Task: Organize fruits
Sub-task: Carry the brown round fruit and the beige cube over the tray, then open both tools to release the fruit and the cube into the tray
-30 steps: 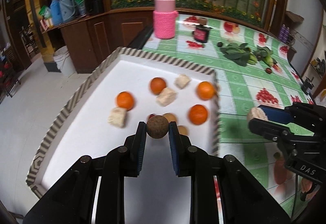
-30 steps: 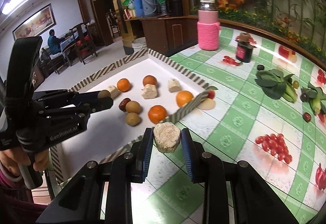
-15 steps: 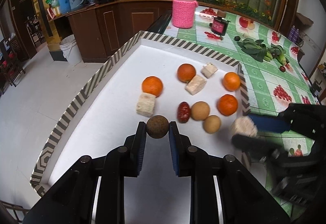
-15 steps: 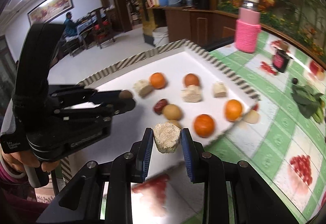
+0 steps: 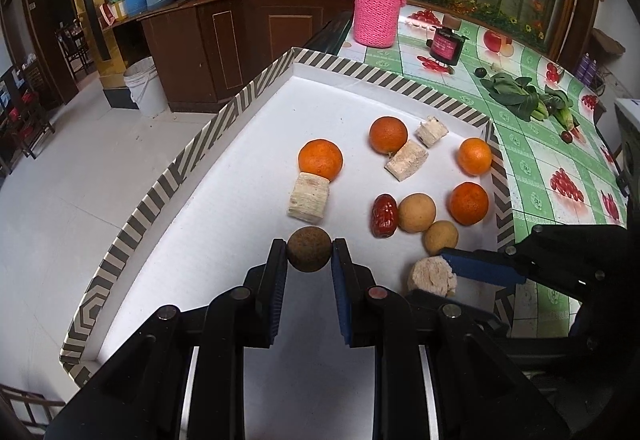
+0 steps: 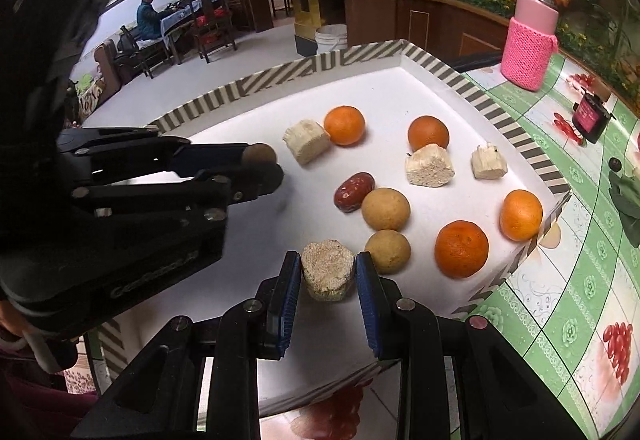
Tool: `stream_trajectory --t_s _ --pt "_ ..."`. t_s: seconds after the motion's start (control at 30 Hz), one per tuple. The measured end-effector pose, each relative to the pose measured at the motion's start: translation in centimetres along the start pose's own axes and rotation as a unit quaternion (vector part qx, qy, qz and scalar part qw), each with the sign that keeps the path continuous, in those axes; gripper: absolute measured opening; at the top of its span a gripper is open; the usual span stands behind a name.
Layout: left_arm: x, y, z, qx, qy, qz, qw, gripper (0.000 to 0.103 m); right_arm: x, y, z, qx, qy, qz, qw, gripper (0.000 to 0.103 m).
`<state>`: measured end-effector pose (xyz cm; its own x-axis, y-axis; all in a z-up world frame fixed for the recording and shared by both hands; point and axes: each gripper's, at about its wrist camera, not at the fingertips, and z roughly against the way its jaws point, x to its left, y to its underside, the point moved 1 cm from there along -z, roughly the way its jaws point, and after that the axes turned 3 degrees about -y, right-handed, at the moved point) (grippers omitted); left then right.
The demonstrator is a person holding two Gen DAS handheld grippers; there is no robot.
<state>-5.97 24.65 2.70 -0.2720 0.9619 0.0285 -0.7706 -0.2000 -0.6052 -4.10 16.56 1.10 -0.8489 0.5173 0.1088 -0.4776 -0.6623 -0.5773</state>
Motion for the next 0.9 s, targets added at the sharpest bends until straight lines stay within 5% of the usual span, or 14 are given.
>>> stream_trajectory --t_s 0.4,0.57,0.67,0.73,0.9 --pt "0.2 0.0 -0.5 0.019 -0.003 0.007 0.9998 0.02 -0.3 0.4 0.3 -0.007 -0.009 -0.019 1.0 0.03" --pt "0.1 0.1 -0.8 0.029 -0.007 0.009 0.9995 0.021 -0.8 0.8 1.6 -0.017 -0.013 -0.032 0.999 0.038" --pt "0.1 0.1 -0.6 0.025 -0.007 0.011 0.9996 0.034 -1.0 1.1 2.5 -0.028 -0.017 -0.042 0.999 0.042" --pt "0.2 0.1 -0.2 0.016 -0.008 0.014 0.9998 0.057 -1.2 1.2 3.2 -0.037 -0.017 -0.049 0.998 0.046" --pt "-0.4 0.1 1.0 -0.018 -0.026 0.01 0.9995 0.066 -1.9 1.6 5.2 -0.072 0.001 -0.064 0.995 0.061"
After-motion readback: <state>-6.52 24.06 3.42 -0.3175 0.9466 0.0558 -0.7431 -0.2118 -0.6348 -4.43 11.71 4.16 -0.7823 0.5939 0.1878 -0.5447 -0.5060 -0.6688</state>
